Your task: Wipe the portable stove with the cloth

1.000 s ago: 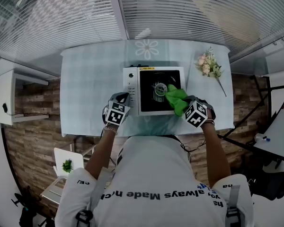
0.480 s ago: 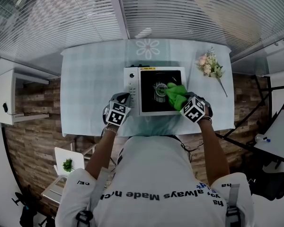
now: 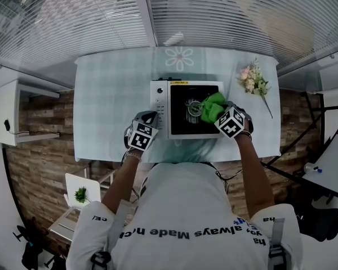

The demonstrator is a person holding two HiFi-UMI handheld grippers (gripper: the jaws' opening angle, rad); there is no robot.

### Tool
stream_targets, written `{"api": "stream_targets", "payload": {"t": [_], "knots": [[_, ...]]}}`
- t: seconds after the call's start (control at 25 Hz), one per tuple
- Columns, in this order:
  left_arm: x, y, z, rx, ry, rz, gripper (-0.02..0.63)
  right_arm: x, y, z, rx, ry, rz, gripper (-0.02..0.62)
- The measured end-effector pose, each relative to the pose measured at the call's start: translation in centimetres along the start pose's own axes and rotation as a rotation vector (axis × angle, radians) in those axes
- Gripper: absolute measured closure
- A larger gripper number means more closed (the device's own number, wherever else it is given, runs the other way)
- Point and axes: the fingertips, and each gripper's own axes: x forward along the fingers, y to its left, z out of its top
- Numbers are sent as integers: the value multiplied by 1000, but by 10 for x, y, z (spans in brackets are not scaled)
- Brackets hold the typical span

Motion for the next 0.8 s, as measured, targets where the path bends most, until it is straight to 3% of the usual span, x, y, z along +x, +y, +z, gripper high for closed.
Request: {"api": "stream_targets", "payload": {"t": [0.56,0.8], "knots": [[0,2,2,-7,-12,-1,594,8,-24,19,-31,-24,-30,569],[-2,1,0,-15,-14,-6,595,-29,-58,46,-53,-100,-126,569]]}}
